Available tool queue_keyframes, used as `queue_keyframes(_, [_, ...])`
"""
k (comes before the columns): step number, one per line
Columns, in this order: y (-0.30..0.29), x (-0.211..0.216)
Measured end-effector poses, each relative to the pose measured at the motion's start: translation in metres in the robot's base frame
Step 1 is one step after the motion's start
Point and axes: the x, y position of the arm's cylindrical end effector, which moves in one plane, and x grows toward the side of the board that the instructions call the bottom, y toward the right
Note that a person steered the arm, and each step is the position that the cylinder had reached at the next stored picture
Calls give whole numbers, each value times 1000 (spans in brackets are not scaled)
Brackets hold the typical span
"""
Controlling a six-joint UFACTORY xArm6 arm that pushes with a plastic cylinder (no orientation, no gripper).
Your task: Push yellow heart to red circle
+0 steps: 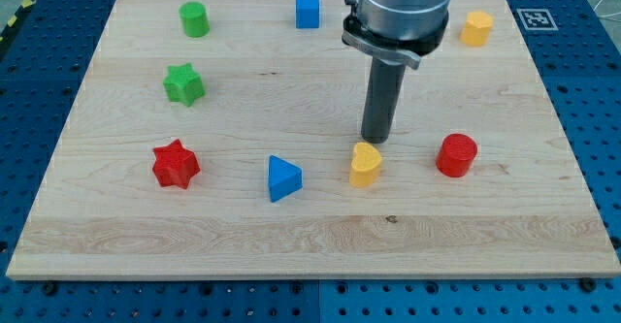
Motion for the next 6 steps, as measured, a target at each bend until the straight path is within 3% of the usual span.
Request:
queue_keyframes(1, [-37, 0])
queue_keyframes(2, [-70, 34])
queue_keyframes(3, [-61, 84])
queue_keyframes(6, [-15, 46])
